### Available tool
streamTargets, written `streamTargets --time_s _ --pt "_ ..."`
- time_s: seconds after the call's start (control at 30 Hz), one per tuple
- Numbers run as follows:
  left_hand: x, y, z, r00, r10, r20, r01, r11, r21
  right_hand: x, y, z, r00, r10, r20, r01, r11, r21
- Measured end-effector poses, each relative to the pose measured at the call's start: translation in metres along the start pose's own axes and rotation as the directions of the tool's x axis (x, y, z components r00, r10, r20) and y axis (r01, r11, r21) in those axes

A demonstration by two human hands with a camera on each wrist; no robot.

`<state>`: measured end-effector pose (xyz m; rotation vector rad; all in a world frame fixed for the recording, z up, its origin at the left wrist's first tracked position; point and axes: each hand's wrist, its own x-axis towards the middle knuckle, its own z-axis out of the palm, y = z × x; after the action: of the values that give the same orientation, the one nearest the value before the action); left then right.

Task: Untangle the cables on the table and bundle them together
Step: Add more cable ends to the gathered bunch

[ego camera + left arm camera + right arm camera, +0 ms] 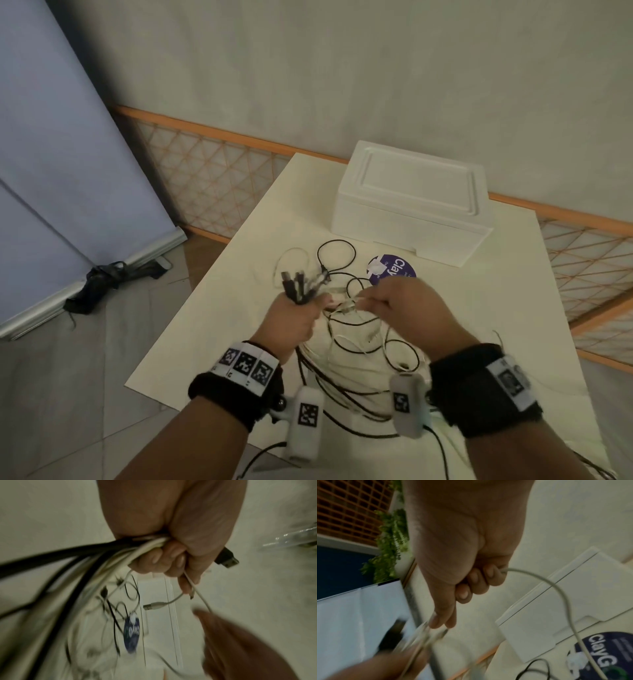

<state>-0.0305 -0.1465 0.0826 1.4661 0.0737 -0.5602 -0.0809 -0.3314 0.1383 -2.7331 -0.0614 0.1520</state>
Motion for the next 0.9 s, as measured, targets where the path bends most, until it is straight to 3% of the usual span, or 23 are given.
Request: streamTargets --time_s 0.1,0.17,0.33,0.43,0.5,0.57,0.67,0.77,0.9 --pt "0.011 -0.005 -0.037 0.973 -0.081 -0.215 0.038 0.980 -0.195 -0.013 0.038 -0.020 0.981 0.139 -0.137 -0.124 0.986 0.115" --pt "0.015 -0.011 -0.060 0.936 -0.129 -0.327 0.023 0.951 -0.309 -0.017 0.059 -0.024 0.956 0.192 -0.222 -0.176 0.980 0.090" --pt "0.020 -0.032 -0.090 0.870 -0.215 -0.443 -0.047 0.859 -0.509 -0.021 0.086 -0.022 0.850 0.303 -0.431 -0.292 0.952 0.094" --pt "0.023 -0.038 -0.096 0.862 -0.223 -0.454 -0.037 0.867 -0.497 -0.022 0.089 -0.016 0.856 0.404 -0.323 -0.395 0.914 0.098" --pt "0.024 -0.037 -0.093 0.868 -0.210 -0.451 -0.008 0.901 -0.435 -0.020 0.086 -0.007 0.859 0.458 -0.231 -0.403 0.881 0.249" --pt "0.023 -0.029 -0.082 0.853 -0.195 -0.485 0.028 0.943 -0.331 -0.016 0.079 0.001 0.844 0.499 -0.198 -0.348 0.790 0.505" --pt "0.017 -0.011 -0.055 0.850 -0.101 -0.517 -0.004 0.980 -0.198 -0.009 0.064 0.005 0.838 0.485 -0.249 -0.215 0.713 0.667" --pt "0.009 0.001 -0.025 0.921 0.003 -0.390 -0.056 0.991 -0.124 -0.006 0.039 0.001 0.846 0.421 -0.326 -0.009 0.623 0.782" --pt "0.003 0.007 0.000 0.986 0.082 -0.145 -0.082 0.997 0.001 -0.005 0.013 -0.001 0.862 0.265 -0.432 0.183 0.632 0.753"
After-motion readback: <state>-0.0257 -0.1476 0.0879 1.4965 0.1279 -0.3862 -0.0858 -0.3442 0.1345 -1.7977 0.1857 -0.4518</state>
